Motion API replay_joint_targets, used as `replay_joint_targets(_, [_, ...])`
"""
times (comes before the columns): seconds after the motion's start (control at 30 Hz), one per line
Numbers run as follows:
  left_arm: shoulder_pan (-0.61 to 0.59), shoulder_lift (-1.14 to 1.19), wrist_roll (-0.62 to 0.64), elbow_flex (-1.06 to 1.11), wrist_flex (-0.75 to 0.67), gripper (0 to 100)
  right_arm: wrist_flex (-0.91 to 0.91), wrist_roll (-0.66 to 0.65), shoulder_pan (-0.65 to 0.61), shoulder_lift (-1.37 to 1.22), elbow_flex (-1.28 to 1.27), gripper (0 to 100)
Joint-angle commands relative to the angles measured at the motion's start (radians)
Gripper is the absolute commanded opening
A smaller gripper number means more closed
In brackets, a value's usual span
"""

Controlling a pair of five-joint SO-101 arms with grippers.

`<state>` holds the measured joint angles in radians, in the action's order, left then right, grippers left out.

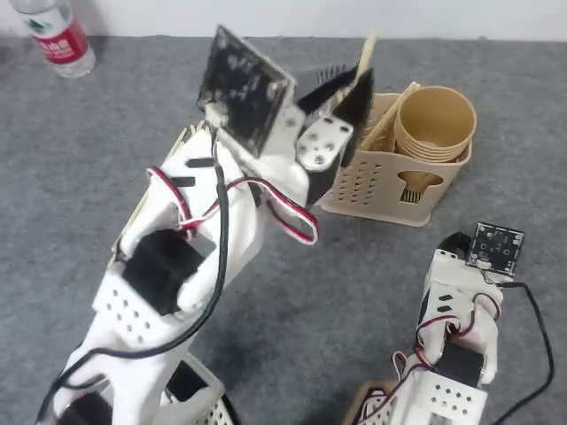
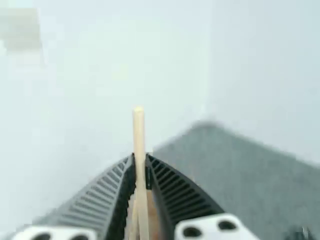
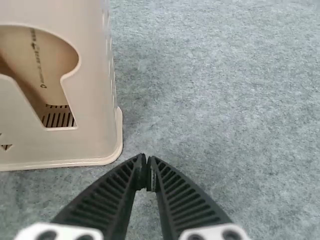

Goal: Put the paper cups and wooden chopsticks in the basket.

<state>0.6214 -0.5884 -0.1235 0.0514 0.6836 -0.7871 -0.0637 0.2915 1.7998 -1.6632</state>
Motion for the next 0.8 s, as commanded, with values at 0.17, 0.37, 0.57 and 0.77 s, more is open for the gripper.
replay_joint_targets(0.17, [-0.046, 0.199, -0.021, 0.001, -0.466, 1, 0.018, -0.017, -0.005, 0.01, 0.002, 0.8])
replay_joint_targets(0.37, [-0.066, 0.358, -0.106, 0.021, -0.519, 1, 0.025, -0.017, -0.005, 0.01, 0.002, 0.8])
replay_joint_targets(0.57, [-0.124, 0.391, -0.06, 0.242, -0.726, 1, 0.025, -0.017, -0.005, 0.01, 0.002, 0.9])
replay_joint_targets(0.77, [-0.127, 0.298, -0.063, 0.415, -0.829, 4, 0.025, -0.017, -0.005, 0.01, 0.002, 0.9])
